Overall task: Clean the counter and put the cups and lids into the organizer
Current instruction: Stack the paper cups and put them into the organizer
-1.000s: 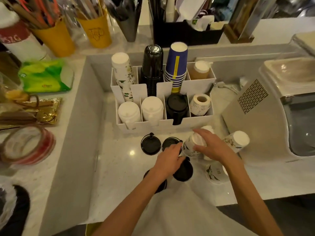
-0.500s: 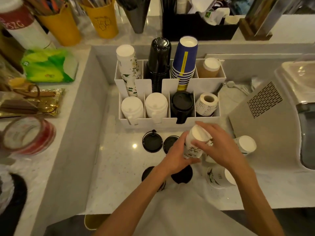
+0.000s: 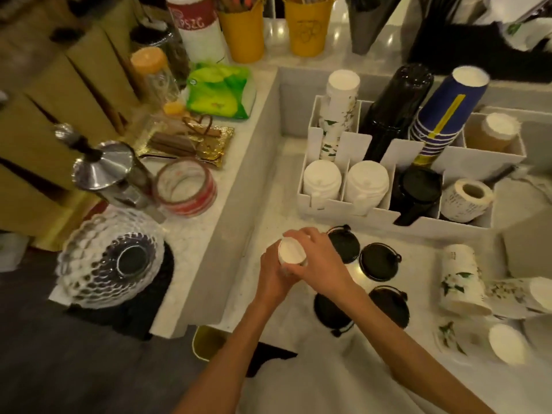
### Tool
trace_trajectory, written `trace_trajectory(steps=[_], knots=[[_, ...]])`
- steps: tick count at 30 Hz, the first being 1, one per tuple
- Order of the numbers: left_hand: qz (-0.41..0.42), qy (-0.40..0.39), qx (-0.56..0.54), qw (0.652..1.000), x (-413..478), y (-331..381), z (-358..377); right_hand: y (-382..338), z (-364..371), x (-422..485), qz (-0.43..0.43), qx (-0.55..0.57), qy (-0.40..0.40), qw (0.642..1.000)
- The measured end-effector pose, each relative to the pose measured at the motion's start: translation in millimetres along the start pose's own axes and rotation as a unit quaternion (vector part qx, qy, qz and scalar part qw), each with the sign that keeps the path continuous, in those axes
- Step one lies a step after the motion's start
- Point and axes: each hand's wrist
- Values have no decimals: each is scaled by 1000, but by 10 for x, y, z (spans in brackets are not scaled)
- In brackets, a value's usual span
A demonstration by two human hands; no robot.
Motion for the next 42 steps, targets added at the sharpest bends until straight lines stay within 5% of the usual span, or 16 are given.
trace_trajectory(steps=[9, 12, 15, 19, 22, 28, 32, 36, 42], knots=[[2, 34, -37, 999, -51, -335, 79, 217, -213, 40, 1, 31, -75, 997], [-26, 55, 0, 998, -73, -420, 161, 534, -597, -133, 13, -11, 129, 992], [-52, 66, 33, 996, -60, -449, 221, 1126, -1097, -304, 184, -99, 269, 940], [-57, 60, 47, 995, -55, -485, 232, 1780, -1402, -505, 447, -210, 101, 864], [-69, 54, 54, 995, -64, -494, 228, 1978, -1381, -565, 517, -209, 61, 827], [-63, 51, 70, 994, -48, -496, 228, 2038, -1479, -653, 487, -152, 77, 857], [-66, 46, 71, 994, -45, -520, 236, 1587, -1725, -896, 426, 85, 168, 885], [-78, 40, 58, 994, -45, -466, 238, 775, -1941, -1110, 271, 277, 188, 903], [-91, 43, 71, 992, -64, -399, 214, -248, -1666, -378, 28, 109, 65, 991]])
Point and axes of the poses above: each hand's wrist, its own x-axis towards the middle knuckle, its own z-axis out of the palm, y = z × x, and after that the axes turned 3 degrees about z, right-handed
